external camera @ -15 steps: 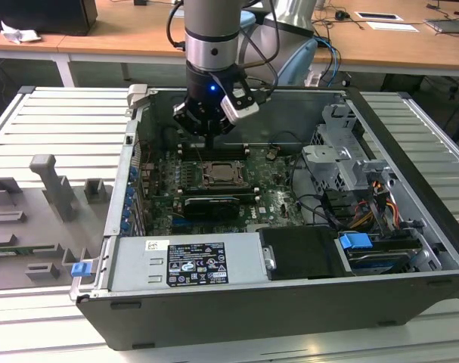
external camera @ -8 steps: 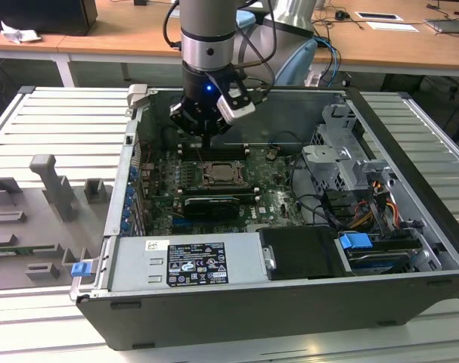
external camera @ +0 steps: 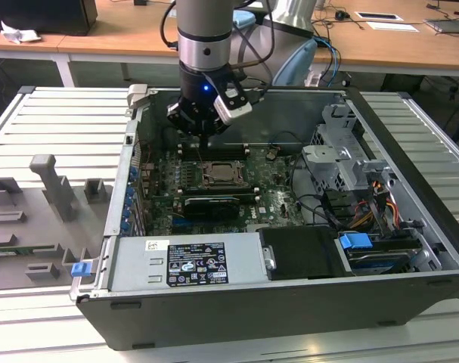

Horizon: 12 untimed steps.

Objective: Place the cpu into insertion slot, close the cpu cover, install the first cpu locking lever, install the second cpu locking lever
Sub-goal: 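Install the first cpu locking lever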

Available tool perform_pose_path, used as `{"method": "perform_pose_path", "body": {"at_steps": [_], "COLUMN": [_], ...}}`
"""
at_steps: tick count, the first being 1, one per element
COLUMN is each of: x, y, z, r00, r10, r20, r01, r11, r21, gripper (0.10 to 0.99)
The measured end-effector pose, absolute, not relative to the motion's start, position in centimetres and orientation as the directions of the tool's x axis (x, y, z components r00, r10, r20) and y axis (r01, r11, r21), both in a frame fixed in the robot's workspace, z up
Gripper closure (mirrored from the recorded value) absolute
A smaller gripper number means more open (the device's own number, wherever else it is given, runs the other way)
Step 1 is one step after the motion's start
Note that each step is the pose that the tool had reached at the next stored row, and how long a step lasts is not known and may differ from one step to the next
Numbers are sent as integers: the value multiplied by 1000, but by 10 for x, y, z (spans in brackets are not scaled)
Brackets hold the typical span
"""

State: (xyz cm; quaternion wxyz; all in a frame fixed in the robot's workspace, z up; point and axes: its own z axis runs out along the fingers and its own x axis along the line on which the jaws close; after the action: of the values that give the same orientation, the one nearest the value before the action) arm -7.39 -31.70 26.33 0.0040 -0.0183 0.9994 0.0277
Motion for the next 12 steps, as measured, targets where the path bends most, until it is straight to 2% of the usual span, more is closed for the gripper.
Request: {"method": "perform_pose_path", "body": {"at_steps": [12], "x": [-80], "y": [-317], "z": [263], "r00": [-999], "r10": [-36], "r20": [-9], "r01": [-37], "r11": [998], "r21": [55], "gripper": [980]}}
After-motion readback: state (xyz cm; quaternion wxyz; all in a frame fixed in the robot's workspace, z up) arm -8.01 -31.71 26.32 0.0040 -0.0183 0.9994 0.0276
